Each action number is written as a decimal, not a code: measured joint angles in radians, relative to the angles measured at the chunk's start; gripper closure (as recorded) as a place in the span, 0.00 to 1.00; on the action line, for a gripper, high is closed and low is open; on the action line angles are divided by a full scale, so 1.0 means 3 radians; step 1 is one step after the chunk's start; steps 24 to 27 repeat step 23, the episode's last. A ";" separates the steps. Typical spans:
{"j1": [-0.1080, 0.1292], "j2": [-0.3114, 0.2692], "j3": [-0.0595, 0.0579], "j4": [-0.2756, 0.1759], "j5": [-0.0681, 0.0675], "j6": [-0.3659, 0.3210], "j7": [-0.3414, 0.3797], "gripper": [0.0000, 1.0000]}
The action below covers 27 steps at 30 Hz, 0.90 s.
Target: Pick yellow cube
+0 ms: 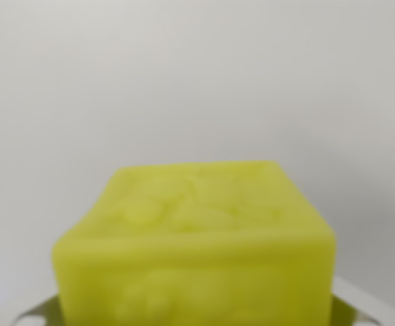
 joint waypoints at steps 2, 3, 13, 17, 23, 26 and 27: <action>0.0000 -0.0031 0.0000 0.0015 0.0000 -0.0045 0.0000 1.00; 0.0000 -0.0046 0.0000 0.0023 0.0000 -0.0067 0.0000 1.00; 0.0000 -0.0178 0.0000 0.0106 0.0001 -0.0283 -0.0001 1.00; 0.0000 -0.0192 0.0000 0.0116 0.0001 -0.0307 -0.0001 1.00; 0.0000 -0.0192 0.0000 0.0116 0.0001 -0.0307 -0.0001 1.00; 0.0000 -0.0192 0.0000 0.0116 0.0001 -0.0307 -0.0001 1.00; 0.0000 -0.0192 0.0000 0.0116 0.0001 -0.0307 -0.0001 1.00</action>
